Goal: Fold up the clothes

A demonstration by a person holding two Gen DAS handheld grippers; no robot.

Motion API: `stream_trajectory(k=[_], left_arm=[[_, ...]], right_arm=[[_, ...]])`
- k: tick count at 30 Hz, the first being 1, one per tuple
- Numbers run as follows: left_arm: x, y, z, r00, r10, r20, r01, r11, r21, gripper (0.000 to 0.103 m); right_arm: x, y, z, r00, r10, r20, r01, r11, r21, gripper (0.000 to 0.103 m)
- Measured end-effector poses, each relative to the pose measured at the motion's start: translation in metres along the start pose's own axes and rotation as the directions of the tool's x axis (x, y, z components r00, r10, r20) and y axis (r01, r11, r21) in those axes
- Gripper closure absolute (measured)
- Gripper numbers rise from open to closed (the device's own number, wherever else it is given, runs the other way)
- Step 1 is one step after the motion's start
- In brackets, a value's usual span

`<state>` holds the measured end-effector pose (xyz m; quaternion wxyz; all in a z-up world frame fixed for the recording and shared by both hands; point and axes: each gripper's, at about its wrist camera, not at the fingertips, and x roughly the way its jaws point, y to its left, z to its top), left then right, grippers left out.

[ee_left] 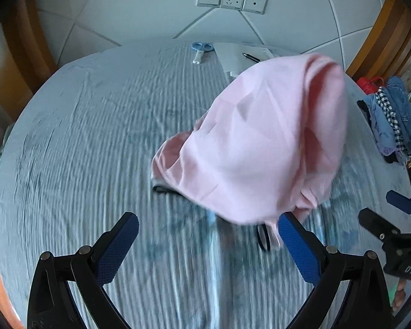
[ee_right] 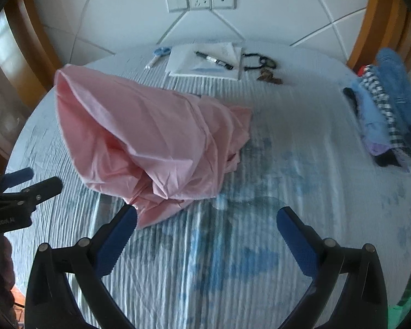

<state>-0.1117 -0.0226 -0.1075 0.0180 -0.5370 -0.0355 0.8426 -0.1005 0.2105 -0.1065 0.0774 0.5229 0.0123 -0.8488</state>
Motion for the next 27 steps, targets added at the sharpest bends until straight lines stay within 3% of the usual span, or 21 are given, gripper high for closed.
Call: stream_trajectory(k=[10, 12, 18, 19, 21, 22, 23, 27], left_arm=[[0.062, -0.013, 0.029, 0.999, 0.053, -0.01, -0.052, 0.997, 0.062, 0.001], [0.075, -0.013, 0.033, 0.998, 0.056, -0.027, -0.054, 0.996, 0.07, 0.001], [0.11, -0.009, 0.03, 0.99, 0.043, -0.132, -0.035, 0.997, 0.062, 0.004], [0.113, -0.008, 0.028, 0.988, 0.044, -0.147, -0.035, 0.997, 0.065, 0.014], [0.105, -0.002, 0.026, 0.99, 0.058, -0.126, -0.049, 0.996, 0.075, 0.042], [0.099, 0.003, 0.026, 0.991, 0.047, -0.125, -0.039, 0.997, 0.063, 0.067], [0.093, 0.009, 0.027, 0.992, 0.035, -0.122, -0.03, 0.999, 0.045, 0.08], [0.049, 0.034, 0.03, 0.998, 0.016, -0.053, -0.017, 1.0, -0.022, 0.083]], right_arm=[[0.07, 0.012, 0.026, 0.996, 0.034, -0.083, -0.037, 0.999, -0.039, 0.0], [0.08, 0.014, 0.03, 0.995, 0.034, -0.096, -0.039, 0.998, -0.052, 0.009], [0.102, 0.015, 0.036, 0.991, 0.038, -0.129, -0.046, 0.997, -0.064, 0.052], [0.102, 0.014, 0.035, 0.991, 0.037, -0.131, -0.046, 0.997, -0.068, 0.062], [0.101, 0.012, 0.035, 0.991, 0.036, -0.129, -0.045, 0.996, -0.072, 0.071], [0.098, 0.011, 0.035, 0.992, 0.036, -0.122, -0.045, 0.996, -0.071, 0.077], [0.094, 0.008, 0.035, 0.993, 0.037, -0.111, -0.044, 0.997, -0.066, 0.081], [0.057, -0.006, 0.041, 1.0, 0.03, -0.01, -0.03, 0.999, -0.028, 0.088]])
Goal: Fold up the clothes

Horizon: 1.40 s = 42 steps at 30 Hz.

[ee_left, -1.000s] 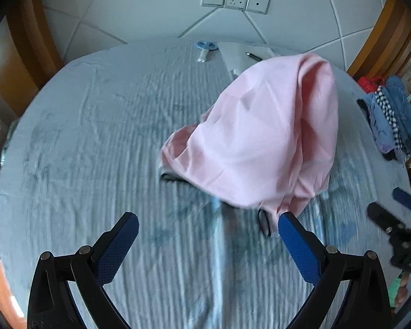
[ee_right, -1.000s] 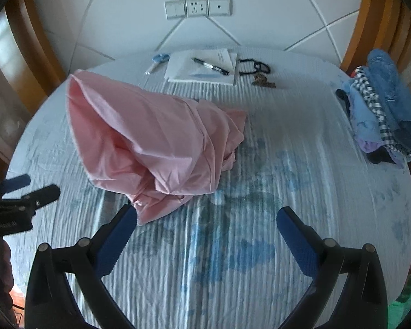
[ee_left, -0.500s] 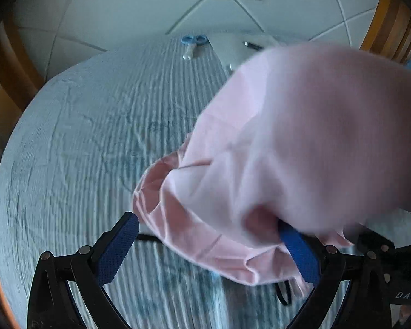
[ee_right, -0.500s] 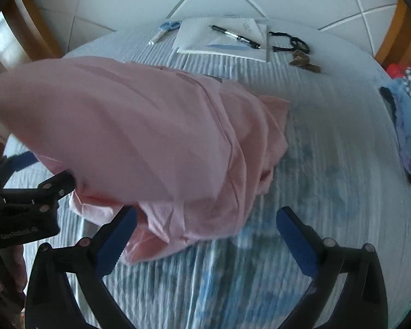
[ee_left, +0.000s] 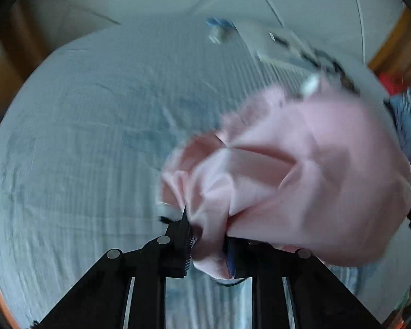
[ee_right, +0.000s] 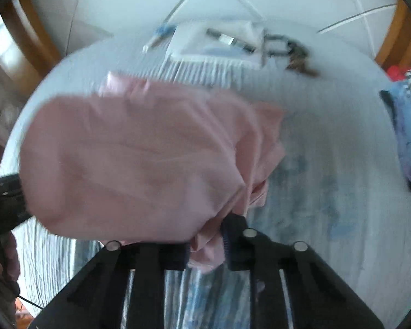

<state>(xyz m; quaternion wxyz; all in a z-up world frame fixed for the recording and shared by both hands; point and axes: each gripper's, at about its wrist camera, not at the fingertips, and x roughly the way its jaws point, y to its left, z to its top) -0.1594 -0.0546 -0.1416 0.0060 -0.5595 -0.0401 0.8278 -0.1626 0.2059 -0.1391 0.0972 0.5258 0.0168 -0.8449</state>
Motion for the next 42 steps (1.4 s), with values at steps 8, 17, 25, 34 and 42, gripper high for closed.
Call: stream_trajectory(k=[8, 17, 25, 34, 42], left_arm=[[-0.107, 0.038, -0.001, 0.985, -0.004, 0.172, 0.011, 0.999, -0.04, 0.082], [-0.121, 0.045, -0.03, 0.994, -0.063, 0.085, 0.067, 0.997, -0.036, 0.02], [-0.048, 0.034, -0.046, 1.0, 0.003, -0.004, -0.003, 0.999, -0.039, 0.02], [-0.02, 0.03, -0.039, 0.999, -0.017, -0.028, 0.017, 0.999, -0.029, 0.02], [0.018, 0.008, -0.026, 0.996, -0.037, -0.084, 0.035, 0.999, -0.027, 0.022]], right_arm=[[-0.124, -0.016, 0.002, 0.96, -0.044, 0.277, 0.031, 0.998, 0.05, 0.092], [-0.145, -0.045, -0.036, 0.976, -0.008, 0.219, -0.016, 0.994, 0.107, 0.076], [-0.092, -0.053, -0.056, 0.994, 0.0, 0.11, -0.013, 0.993, 0.118, 0.0], [0.002, -0.028, -0.042, 0.999, 0.005, -0.044, -0.004, 1.0, 0.009, 0.0], [0.028, -0.029, -0.031, 0.998, -0.004, -0.07, 0.005, 1.0, 0.023, 0.083]])
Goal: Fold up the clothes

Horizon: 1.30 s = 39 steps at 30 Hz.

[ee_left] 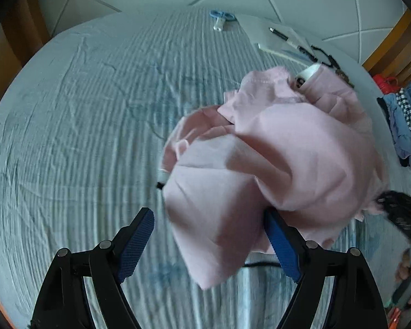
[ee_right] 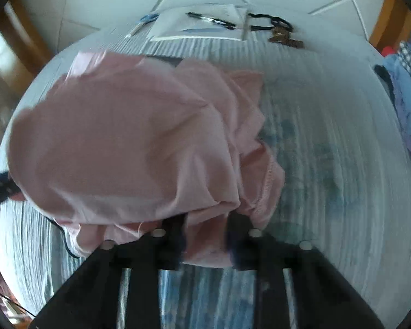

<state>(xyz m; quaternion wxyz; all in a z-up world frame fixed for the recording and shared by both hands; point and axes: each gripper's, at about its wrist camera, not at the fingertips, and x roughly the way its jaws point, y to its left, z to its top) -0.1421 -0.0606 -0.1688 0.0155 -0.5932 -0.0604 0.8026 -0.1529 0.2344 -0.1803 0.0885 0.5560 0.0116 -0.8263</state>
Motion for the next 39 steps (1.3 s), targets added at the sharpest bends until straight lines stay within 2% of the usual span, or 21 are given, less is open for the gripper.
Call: stream_trajectory(k=[1, 2, 3, 4, 6, 9, 11, 14, 16, 18, 20, 22, 23, 26, 27, 28, 29, 31, 35, 39], left_arm=[[0.005, -0.002, 0.001, 1.0, 0.01, -0.015, -0.01, 1.0, 0.006, 0.035], [0.009, -0.005, 0.001, 0.999, 0.007, -0.036, -0.007, 1.0, 0.015, 0.062], [0.01, -0.007, 0.002, 0.999, -0.016, -0.052, 0.017, 1.0, 0.015, 0.071], [0.007, -0.008, 0.002, 0.998, -0.031, -0.053, 0.032, 0.999, 0.012, 0.076], [-0.016, -0.007, 0.002, 1.0, -0.02, 0.004, 0.02, 1.0, 0.011, 0.082], [-0.056, 0.002, 0.002, 0.995, 0.003, 0.097, -0.002, 1.0, -0.005, 0.083], [-0.087, 0.016, 0.002, 0.986, 0.039, 0.163, -0.034, 0.999, -0.027, 0.084], [-0.128, 0.035, 0.001, 0.974, 0.04, 0.222, -0.034, 0.999, -0.033, 0.084], [-0.15, 0.046, 0.0, 0.967, 0.036, 0.252, -0.028, 0.999, -0.033, 0.084], [-0.145, 0.041, 0.001, 0.974, 0.001, 0.227, 0.003, 1.0, -0.017, 0.08], [-0.14, 0.035, 0.002, 0.979, -0.033, 0.201, 0.034, 0.999, -0.002, 0.05], [-0.134, 0.03, 0.003, 0.982, -0.066, 0.175, 0.065, 0.998, 0.012, 0.033], [-0.131, 0.027, 0.003, 0.983, -0.083, 0.162, 0.081, 0.997, 0.018, 0.029], [-0.106, 0.021, 0.01, 0.987, -0.102, 0.121, 0.102, 0.995, 0.004, 0.028], [-0.096, 0.019, 0.012, 0.988, -0.107, 0.107, 0.109, 0.994, -0.006, 0.028], [-0.087, 0.017, 0.013, 0.989, -0.119, 0.092, 0.122, 0.992, -0.02, 0.028], [-0.077, 0.015, 0.014, 0.988, -0.132, 0.077, 0.135, 0.99, -0.033, 0.028], [-0.06, 0.009, 0.016, 0.987, -0.154, 0.051, 0.157, 0.986, -0.057, 0.028], [-0.04, -0.02, 0.033, 0.987, -0.156, 0.046, 0.158, 0.986, -0.048, 0.028], [-0.018, -0.047, 0.054, 0.99, -0.138, 0.043, 0.14, 0.989, -0.049, 0.028]], right_arm=[[-0.006, -0.003, 0.0, 1.0, -0.003, 0.013, 0.003, 1.0, 0.003, 0.087], [-0.016, -0.007, 0.0, 0.999, -0.009, 0.034, 0.008, 1.0, 0.008, 0.09], [-0.028, -0.011, 0.0, 0.998, -0.017, 0.061, 0.016, 1.0, 0.015, 0.09], [-0.04, -0.015, 0.0, 0.996, -0.021, 0.088, 0.018, 1.0, 0.024, 0.091], [-0.068, -0.024, 0.001, 0.99, -0.027, 0.139, 0.02, 0.999, 0.048, 0.091], [-0.104, -0.034, -0.004, 0.978, -0.042, 0.204, 0.028, 0.997, 0.071, 0.091], [-0.125, -0.037, -0.009, 0.969, -0.035, 0.244, 0.014, 0.996, 0.085, 0.091], [-0.157, -0.038, -0.016, 0.951, -0.026, 0.309, -0.004, 0.995, 0.096, 0.094], [-0.184, -0.032, -0.017, 0.928, -0.019, 0.373, -0.009, 0.997, 0.073, 0.094], [-0.216, -0.03, -0.019, 0.897, -0.021, 0.441, -0.008, 0.998, 0.064, 0.094], [-0.238, -0.034, -0.022, 0.885, -0.057, 0.461, 0.024, 0.997, 0.076, 0.094], [-0.243, -0.039, -0.025, 0.897, -0.062, 0.438, 0.034, 0.997, 0.072, 0.094], [-0.24, -0.041, -0.027, 0.908, -0.056, 0.416, 0.029, 0.997, 0.072, 0.094], [-0.21, -0.049, -0.028, 0.949, -0.017, 0.315, -0.014, 0.995, 0.096, 0.091], [-0.199, -0.052, -0.028, 0.959, -0.006, 0.285, -0.027, 0.994, 0.109, 0.087], [-0.188, -0.054, -0.029, 0.965, -0.001, 0.261, -0.032, 0.992, 0.123, 0.069], [-0.176, -0.056, -0.029, 0.972, 0.004, 0.236, -0.037, 0.99, 0.135, 0.039], [-0.155, -0.06, -0.03, 0.979, 0.009, 0.203, -0.042, 0.987, 0.157, 0.007], [-0.121, -0.07, -0.03, 0.99, 0.016, 0.138, -0.041, 0.984, 0.176, 0.006], [-0.102, -0.075, -0.023, 0.993, 0.047, 0.108, -0.064, 0.985, 0.16, 0.006]])
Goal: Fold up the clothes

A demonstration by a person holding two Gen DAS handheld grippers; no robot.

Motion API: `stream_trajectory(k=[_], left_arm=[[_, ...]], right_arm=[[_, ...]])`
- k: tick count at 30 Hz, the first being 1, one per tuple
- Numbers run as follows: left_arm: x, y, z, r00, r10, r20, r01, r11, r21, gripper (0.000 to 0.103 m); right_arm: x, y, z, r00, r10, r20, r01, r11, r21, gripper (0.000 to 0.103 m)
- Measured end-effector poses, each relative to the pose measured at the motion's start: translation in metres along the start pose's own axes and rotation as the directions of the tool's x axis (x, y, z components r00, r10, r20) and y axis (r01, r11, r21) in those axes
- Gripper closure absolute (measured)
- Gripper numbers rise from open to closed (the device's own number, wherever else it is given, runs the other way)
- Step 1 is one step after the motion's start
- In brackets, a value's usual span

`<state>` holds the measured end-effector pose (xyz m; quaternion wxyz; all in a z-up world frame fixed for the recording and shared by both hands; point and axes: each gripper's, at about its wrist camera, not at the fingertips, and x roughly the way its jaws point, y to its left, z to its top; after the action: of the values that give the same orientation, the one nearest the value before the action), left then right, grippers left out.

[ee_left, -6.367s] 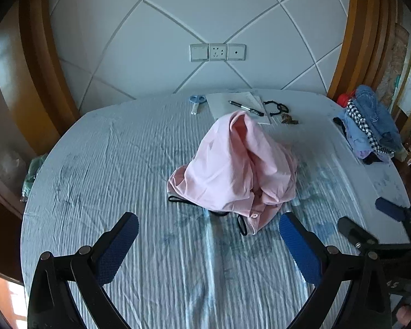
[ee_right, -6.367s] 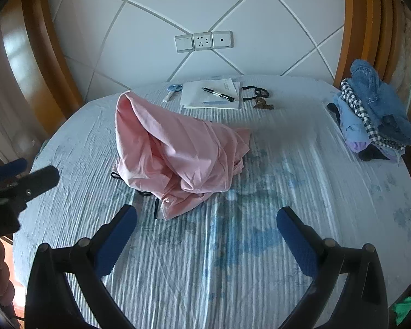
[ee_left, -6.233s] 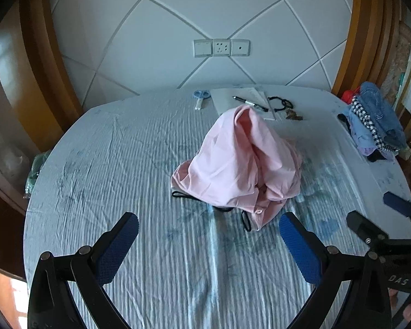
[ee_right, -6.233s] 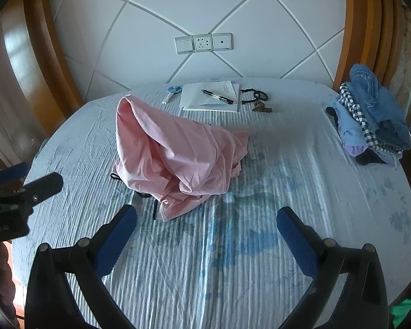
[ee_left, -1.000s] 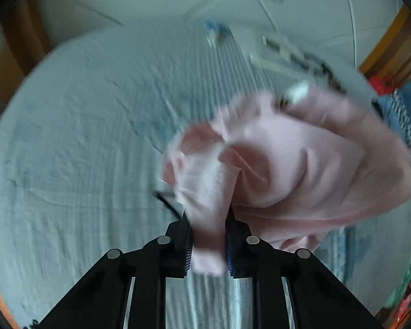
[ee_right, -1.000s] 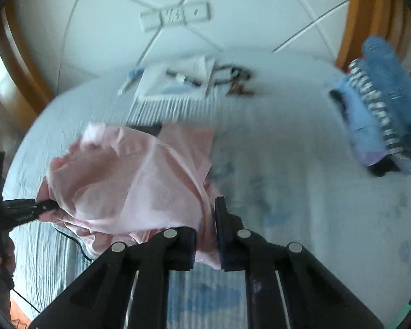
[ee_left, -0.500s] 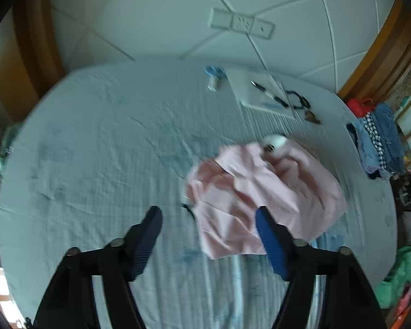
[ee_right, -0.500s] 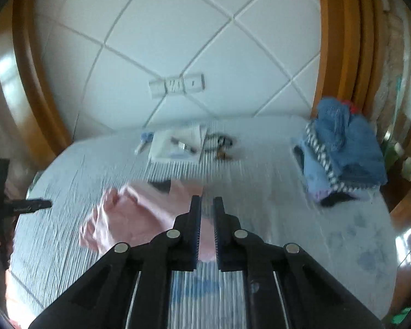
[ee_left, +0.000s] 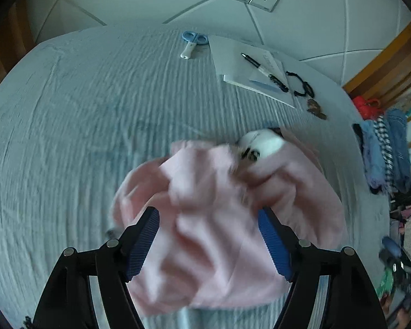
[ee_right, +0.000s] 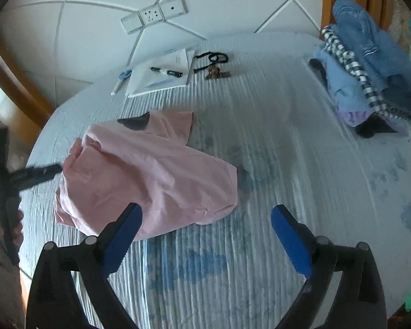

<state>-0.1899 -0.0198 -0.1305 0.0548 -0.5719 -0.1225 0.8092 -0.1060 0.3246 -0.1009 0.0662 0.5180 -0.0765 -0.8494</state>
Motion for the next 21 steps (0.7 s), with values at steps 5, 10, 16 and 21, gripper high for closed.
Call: stream_trajectory(k=[5, 10, 16, 21], left_arm=[[0.052, 0.0, -0.013, 0.987, 0.038, -0.155, -0.044, 0.998, -0.034, 0.028], [0.048, -0.007, -0.036, 0.984, 0.114, -0.135, -0.107, 0.992, 0.061, 0.069], [-0.005, 0.007, -0.05, 0.995, 0.092, -0.045, -0.091, 0.996, 0.017, 0.089], [-0.089, 0.015, -0.078, 0.996, 0.055, 0.071, -0.058, 0.998, 0.033, 0.09]], right_arm=[[0.035, 0.01, 0.015, 0.997, 0.055, -0.048, -0.059, 0.995, -0.075, 0.0], [0.087, 0.029, 0.023, 0.993, 0.04, -0.111, -0.058, 0.986, -0.159, 0.0], [0.108, 0.043, 0.01, 0.983, 0.012, -0.182, -0.046, 0.983, -0.18, 0.093], [0.061, 0.04, -0.001, 0.991, 0.046, -0.122, -0.066, 0.985, -0.162, 0.096]])
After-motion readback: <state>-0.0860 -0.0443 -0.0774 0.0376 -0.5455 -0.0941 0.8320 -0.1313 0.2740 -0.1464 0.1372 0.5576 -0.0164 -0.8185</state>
